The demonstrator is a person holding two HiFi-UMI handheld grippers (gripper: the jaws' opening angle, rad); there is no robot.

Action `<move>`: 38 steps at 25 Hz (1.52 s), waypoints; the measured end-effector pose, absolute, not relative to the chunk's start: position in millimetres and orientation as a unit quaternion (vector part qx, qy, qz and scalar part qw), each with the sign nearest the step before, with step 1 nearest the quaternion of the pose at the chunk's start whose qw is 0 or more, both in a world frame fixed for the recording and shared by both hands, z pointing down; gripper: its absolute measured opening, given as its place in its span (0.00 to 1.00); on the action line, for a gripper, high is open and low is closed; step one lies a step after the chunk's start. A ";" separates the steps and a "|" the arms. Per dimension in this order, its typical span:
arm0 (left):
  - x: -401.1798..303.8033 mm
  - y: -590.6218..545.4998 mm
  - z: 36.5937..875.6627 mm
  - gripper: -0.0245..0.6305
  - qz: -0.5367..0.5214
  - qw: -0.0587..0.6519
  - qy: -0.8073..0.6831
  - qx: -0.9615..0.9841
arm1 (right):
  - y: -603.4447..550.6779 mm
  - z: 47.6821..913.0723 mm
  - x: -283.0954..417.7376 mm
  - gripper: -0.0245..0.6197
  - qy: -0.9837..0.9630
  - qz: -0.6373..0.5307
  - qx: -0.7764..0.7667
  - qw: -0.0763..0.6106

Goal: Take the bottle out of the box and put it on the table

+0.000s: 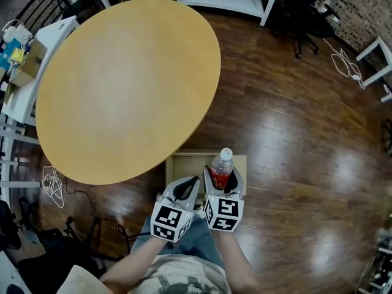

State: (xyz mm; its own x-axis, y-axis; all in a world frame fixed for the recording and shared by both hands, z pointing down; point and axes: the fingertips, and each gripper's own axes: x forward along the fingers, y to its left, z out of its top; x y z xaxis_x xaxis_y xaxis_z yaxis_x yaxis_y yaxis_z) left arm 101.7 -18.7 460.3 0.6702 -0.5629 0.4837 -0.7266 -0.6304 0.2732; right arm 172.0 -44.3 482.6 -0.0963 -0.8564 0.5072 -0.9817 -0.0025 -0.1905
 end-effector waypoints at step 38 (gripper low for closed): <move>-144.4 -114.1 302.7 0.04 0.038 0.145 -0.522 0.840 | -140.1 283.5 -88.0 0.51 -0.841 0.046 0.536 0.063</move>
State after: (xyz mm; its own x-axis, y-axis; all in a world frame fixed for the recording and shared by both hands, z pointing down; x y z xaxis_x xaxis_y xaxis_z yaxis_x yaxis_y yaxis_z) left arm -144.4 -114.1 302.7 0.4526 -0.8655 0.2146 -0.8874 -0.4136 0.2034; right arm -88.0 -140.1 283.5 -0.4174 -0.8954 0.1551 -0.9069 0.4212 -0.0092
